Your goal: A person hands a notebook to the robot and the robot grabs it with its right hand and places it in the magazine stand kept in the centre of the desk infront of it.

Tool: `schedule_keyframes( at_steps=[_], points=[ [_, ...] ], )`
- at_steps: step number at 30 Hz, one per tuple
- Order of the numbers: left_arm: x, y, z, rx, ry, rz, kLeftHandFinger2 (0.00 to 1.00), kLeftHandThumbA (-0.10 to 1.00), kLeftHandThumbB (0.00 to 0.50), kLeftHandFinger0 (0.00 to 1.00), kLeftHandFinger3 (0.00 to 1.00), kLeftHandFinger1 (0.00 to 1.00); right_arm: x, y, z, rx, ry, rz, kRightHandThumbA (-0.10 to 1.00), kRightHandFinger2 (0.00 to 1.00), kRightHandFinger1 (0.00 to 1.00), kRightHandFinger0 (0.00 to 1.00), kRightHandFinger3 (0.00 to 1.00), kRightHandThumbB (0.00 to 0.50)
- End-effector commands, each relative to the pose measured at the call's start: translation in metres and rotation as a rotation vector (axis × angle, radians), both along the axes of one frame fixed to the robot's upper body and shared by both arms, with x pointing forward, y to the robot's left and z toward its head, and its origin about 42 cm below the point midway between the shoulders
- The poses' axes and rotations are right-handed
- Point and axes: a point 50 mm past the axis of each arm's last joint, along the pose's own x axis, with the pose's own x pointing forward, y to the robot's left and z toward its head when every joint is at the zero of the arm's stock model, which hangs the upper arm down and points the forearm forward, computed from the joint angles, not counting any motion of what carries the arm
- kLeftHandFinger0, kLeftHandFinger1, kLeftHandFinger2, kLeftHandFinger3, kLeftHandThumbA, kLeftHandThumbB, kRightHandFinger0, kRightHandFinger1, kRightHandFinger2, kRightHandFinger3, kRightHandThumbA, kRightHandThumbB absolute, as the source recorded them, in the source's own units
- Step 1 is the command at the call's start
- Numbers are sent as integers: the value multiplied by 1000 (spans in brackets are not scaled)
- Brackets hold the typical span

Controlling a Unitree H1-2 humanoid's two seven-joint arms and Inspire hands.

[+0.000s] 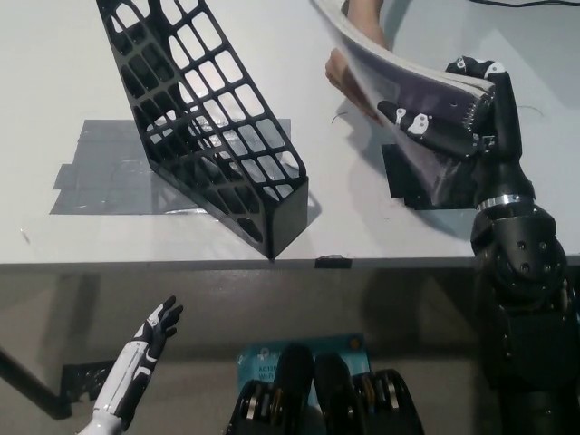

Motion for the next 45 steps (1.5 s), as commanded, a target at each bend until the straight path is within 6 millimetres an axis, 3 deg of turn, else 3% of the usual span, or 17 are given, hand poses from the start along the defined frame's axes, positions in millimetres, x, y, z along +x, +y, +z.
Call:
schedule_keyframes(
  at_steps=[1, 6, 7, 11, 15, 21, 25, 33, 45],
  points=[
    [6, 6, 11, 7, -58, -14, 1000, 1000, 500, 1000, 1000, 1000, -2, 8, 25, 85, -85, 46, 1000, 0, 0, 0, 0, 23],
    [5, 5, 11, 9, -59, -18, 1000, 1000, 500, 1000, 1000, 1000, -11, 4, 36, 120, -121, 44, 1000, 0, 0, 0, 0, 35],
    [5, 5, 11, 11, -59, -19, 1000, 1000, 500, 1000, 1000, 1000, -13, 4, 38, 126, -125, 43, 1000, 0, 0, 0, 0, 72],
    [5, 5, 11, 15, -59, -19, 1000, 1000, 500, 1000, 1000, 1000, -26, -1, 61, 249, -188, 75, 954, 0, 0, 0, 0, 42],
    [8, 5, 13, 16, -68, -22, 1000, 1000, 500, 1000, 1000, 1000, -37, -6, 85, 363, -222, 121, 927, 0, 0, 0, 0, 88],
    [9, 5, 14, 18, -69, -23, 1000, 1000, 500, 1000, 1000, 1000, -58, -15, 127, 475, -298, 153, 924, 0, 0, 0, 0, 44],
    [9, 6, 14, 20, -70, -24, 1000, 1000, 500, 1000, 1000, 1000, -65, -15, 141, 513, -321, 147, 915, 0, 0, 0, 0, 40],
    [9, 6, 14, 19, -71, -19, 1000, 1000, 500, 1000, 1000, 1000, -69, -4, 153, 547, -326, 157, 870, 0, 0, 0, 0, 9],
    [11, 5, 16, 21, -76, -19, 1000, 1000, 500, 1000, 1000, 1000, -43, 58, 141, 638, -182, 271, 790, 0, 0, 0, 0, 0]
  ],
)
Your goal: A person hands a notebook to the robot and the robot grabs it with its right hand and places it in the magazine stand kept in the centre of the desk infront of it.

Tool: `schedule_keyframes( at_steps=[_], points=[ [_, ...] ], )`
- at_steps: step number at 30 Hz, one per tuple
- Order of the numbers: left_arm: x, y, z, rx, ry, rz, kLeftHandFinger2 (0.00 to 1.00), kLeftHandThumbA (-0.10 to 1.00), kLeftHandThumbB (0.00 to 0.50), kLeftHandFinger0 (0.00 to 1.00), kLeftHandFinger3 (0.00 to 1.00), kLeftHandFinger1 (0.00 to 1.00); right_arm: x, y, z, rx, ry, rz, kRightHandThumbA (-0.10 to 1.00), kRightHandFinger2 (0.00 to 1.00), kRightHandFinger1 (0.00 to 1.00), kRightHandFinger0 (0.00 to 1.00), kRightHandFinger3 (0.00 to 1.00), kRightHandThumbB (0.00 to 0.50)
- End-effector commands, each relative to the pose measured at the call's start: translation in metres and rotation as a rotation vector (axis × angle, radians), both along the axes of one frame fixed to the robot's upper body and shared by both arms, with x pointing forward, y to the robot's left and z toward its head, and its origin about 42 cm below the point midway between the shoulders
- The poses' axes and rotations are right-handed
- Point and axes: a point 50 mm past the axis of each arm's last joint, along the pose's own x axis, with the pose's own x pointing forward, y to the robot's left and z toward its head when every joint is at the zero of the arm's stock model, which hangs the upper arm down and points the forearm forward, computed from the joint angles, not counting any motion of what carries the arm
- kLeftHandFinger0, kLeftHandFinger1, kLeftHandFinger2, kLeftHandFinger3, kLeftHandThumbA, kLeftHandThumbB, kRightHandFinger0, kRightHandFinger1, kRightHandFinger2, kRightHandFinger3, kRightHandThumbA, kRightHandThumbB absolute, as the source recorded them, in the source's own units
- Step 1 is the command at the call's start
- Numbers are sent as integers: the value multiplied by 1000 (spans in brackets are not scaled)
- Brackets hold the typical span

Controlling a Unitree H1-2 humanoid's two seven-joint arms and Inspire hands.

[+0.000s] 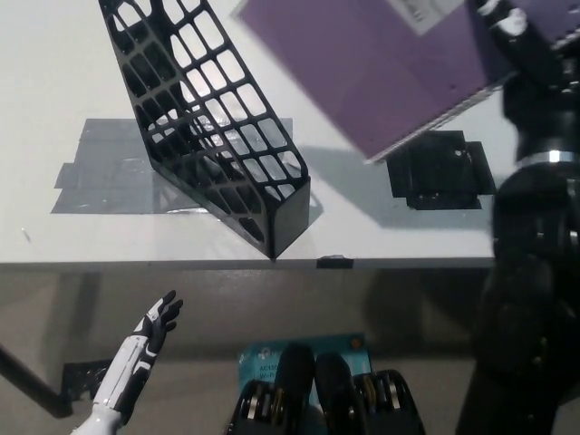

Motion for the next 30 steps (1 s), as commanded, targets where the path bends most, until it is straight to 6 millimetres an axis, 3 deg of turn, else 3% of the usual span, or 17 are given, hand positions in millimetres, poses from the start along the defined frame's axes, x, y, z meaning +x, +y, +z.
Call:
schedule_keyframes(
  at_steps=[1, 8, 13, 30],
  points=[
    [7, 5, 12, 14, -66, -15, 1000, 1000, 500, 1000, 1000, 1000, -1, 40, 45, 48, -132, 102, 728, 0, 0, 0, 0, 0],
    [8, 2, 14, 12, -73, -21, 1000, 1000, 500, 1000, 1000, 1000, 9, 72, 46, 29, -79, 139, 797, 0, 0, 0, 0, 0],
    [11, 3, 16, 14, -79, -26, 1000, 1000, 500, 1000, 1000, 1000, 16, 84, 47, 27, -84, 146, 832, 0, 0, 0, 0, 0],
    [10, 2, 20, 42, -97, -30, 1000, 1000, 500, 1000, 1000, 1000, 18, 91, 53, 57, -96, 83, 830, 0, 0, 0, 0, 0]
  ],
)
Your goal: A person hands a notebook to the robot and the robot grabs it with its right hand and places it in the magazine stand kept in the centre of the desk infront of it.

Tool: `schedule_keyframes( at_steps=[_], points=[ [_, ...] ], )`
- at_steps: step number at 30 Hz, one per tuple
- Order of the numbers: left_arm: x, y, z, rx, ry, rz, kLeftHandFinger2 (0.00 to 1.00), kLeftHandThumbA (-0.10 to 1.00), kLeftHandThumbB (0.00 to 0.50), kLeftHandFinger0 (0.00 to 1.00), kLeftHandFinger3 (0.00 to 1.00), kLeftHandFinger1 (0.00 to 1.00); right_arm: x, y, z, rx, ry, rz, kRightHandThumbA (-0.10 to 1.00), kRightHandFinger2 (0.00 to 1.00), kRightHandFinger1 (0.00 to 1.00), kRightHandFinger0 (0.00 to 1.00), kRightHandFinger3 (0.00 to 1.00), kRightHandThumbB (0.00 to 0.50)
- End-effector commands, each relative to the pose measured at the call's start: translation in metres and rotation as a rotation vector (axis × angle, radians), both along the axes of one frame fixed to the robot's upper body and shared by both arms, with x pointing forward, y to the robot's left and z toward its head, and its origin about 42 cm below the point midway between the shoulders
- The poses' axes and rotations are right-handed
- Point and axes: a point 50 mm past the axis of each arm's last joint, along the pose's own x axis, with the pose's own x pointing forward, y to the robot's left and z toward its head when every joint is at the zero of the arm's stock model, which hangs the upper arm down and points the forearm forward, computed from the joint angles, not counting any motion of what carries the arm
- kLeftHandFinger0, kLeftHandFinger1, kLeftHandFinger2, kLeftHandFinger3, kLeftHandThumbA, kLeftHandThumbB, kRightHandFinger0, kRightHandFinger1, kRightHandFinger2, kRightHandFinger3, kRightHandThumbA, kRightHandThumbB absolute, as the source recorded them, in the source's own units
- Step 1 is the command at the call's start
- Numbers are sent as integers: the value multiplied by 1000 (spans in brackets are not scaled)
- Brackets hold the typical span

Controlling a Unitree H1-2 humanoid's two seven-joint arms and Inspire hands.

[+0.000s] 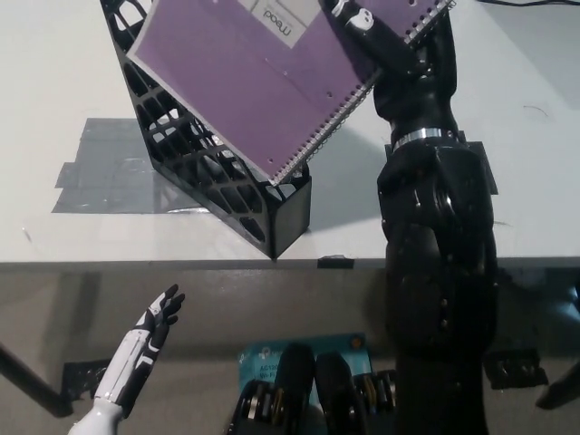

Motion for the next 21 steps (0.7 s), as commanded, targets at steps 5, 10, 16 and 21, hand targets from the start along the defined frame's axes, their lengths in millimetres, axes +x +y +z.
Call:
schedule_keyframes(
  at_steps=[5, 10, 16, 21],
  points=[
    [6, 3, 16, 27, -83, -21, 1000, 1000, 500, 1000, 1000, 1000, -16, 7, 70, 167, -245, -6, 820, 0, 0, 0, 0, 0],
    [6, 3, 16, 22, -81, -18, 1000, 1000, 500, 1000, 1000, 1000, -26, -3, 84, 235, -298, -6, 803, 0, 0, 0, 0, 0],
    [6, 2, 15, 30, -80, -20, 1000, 1000, 500, 1000, 1000, 1000, -30, -12, 91, 285, -313, -6, 792, 0, 0, 0, 0, 0],
    [7, 2, 16, 26, -82, -21, 1000, 1000, 500, 1000, 1000, 1000, -27, -12, 88, 271, -300, -35, 791, 0, 0, 0, 0, 0]
  ],
)
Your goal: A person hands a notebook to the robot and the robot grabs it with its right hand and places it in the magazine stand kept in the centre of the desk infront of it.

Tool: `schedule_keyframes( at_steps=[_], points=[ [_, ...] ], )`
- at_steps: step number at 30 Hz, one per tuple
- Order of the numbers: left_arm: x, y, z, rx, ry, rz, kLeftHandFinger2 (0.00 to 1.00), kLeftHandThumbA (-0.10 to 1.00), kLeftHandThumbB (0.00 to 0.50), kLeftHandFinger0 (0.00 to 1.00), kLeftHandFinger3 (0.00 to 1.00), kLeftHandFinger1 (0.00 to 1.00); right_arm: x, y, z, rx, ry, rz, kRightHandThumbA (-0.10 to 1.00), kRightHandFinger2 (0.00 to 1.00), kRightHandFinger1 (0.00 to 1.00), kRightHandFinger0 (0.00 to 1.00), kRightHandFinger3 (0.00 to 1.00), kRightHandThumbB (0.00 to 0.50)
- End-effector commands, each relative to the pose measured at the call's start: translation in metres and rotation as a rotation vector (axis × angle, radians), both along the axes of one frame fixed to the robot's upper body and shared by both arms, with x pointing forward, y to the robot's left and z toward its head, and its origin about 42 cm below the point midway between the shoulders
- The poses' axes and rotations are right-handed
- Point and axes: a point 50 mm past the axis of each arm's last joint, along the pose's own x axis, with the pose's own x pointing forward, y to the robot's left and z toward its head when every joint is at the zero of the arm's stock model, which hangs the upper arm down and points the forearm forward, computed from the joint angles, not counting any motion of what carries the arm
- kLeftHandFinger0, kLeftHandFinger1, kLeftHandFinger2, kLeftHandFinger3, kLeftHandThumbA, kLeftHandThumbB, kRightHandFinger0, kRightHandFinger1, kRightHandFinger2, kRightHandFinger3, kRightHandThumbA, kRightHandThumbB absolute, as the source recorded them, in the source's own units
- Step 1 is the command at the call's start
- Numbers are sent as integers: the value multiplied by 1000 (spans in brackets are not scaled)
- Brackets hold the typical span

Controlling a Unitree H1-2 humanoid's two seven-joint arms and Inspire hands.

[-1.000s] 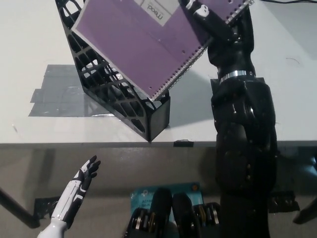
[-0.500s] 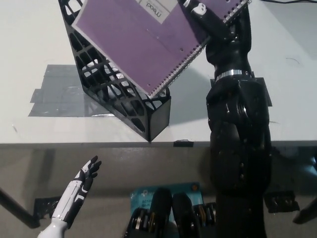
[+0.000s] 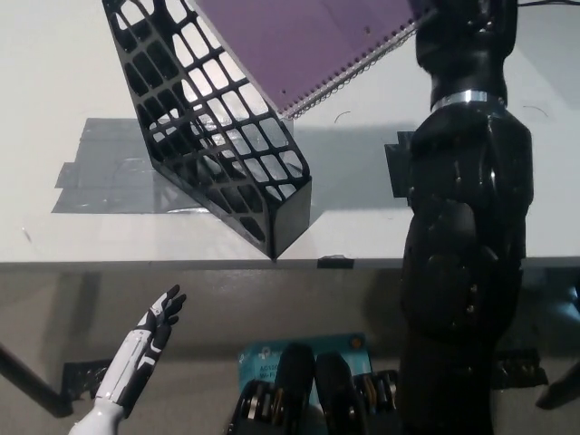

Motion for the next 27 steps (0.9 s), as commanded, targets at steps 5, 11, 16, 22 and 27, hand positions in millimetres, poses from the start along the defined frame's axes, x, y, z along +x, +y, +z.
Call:
schedule_keyframes(
  at_steps=[5, 11, 16, 22, 27],
  points=[
    [7, 3, 17, 17, -83, -19, 1000, 1000, 500, 1000, 1000, 1000, -12, 13, 37, 104, -148, 10, 781, 0, 0, 0, 0, 0],
    [8, 2, 17, 17, -82, -23, 1000, 1000, 500, 1000, 1000, 1000, -3, 26, 26, 78, -103, -41, 764, 0, 0, 0, 0, 0],
    [10, 1, 18, 16, -87, -23, 1000, 1000, 500, 1000, 1000, 1000, 5, 38, 15, 39, -88, -51, 783, 0, 0, 0, 0, 0],
    [12, 1, 20, 12, -90, -27, 1000, 1000, 500, 1000, 1000, 1000, 10, 52, 8, 29, -75, -37, 815, 0, 0, 0, 0, 0],
    [12, 2, 20, 23, -94, -29, 1000, 1000, 500, 1000, 1000, 1000, 11, 61, 3, 21, -63, -23, 823, 0, 0, 0, 0, 0]
  ],
)
